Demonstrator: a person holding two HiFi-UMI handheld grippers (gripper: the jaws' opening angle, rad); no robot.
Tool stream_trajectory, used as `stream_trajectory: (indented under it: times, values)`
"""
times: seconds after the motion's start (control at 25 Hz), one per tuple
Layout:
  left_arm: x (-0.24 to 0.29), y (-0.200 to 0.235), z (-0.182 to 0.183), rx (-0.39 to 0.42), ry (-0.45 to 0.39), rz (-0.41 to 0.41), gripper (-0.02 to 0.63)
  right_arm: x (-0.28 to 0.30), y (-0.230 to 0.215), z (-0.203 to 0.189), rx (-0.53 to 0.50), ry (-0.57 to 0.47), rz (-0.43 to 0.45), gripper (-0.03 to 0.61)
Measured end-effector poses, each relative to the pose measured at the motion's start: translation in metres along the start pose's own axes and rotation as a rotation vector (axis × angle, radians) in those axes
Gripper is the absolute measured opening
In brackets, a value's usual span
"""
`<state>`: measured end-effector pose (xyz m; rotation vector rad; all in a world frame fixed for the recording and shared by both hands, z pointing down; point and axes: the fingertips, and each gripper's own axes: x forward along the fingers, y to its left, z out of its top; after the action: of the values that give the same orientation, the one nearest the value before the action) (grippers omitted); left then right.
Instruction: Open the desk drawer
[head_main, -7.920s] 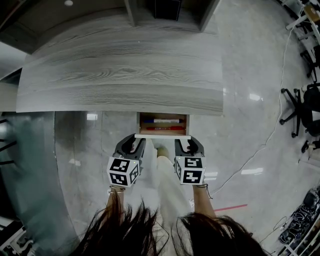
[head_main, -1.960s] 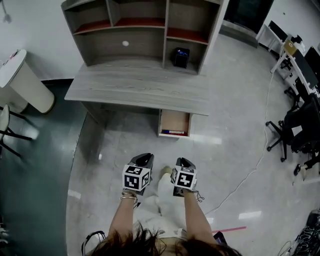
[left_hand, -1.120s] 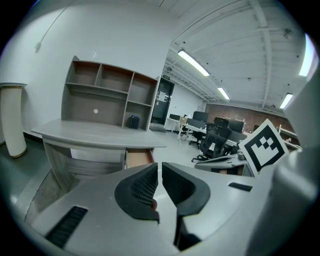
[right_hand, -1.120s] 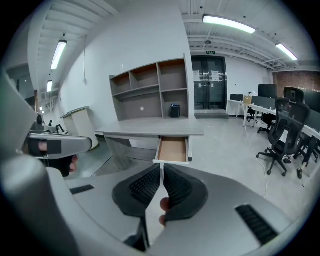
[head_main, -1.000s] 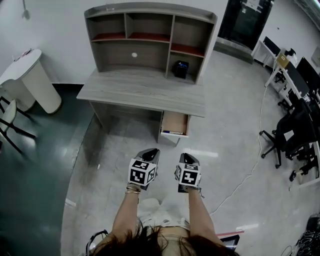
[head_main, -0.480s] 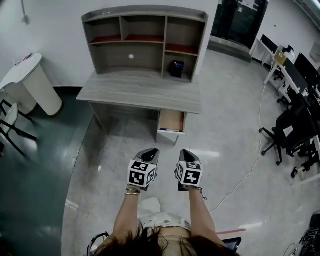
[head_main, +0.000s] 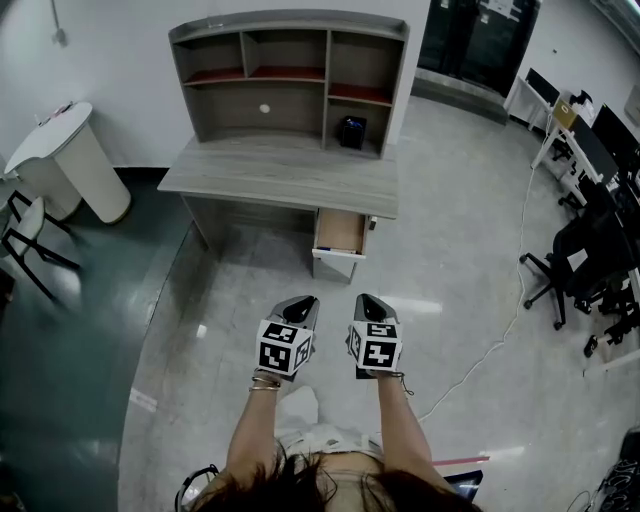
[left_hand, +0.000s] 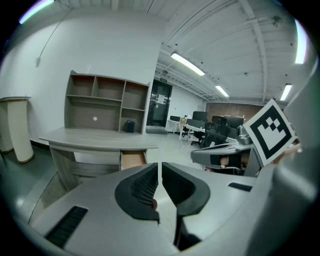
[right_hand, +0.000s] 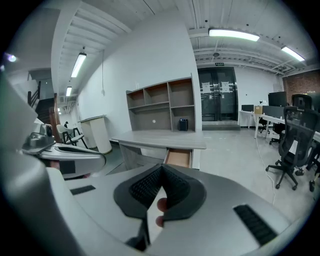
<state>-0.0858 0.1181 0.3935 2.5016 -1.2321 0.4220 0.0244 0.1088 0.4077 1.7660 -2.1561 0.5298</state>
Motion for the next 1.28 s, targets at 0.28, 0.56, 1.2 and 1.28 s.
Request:
stream_trajectory:
  times: [0.28,0.56,1.2,1.28]
  values:
    - [-0.012,-0.017,-0.003,-0.007,-0.014,0.021,0.032,-0.018,-0.002,-0.011,-0.021,0.009,0.020,0.020]
    - [-0.017,-0.047,-0.009,0.011,-0.014,0.009,0.028,-0.043,-0.010,-0.016,-0.010,-0.019,0.034,0.020]
    - [-0.036,-0.111,-0.016,0.067,-0.040,0.013,0.020,-0.100,-0.033,-0.049,0.032,-0.007,0.070,0.020]
    - [-0.042,-0.115,-0.015,0.060,-0.052,0.020,0.020,-0.107,-0.032,-0.052,0.039,-0.011,0.077,0.020]
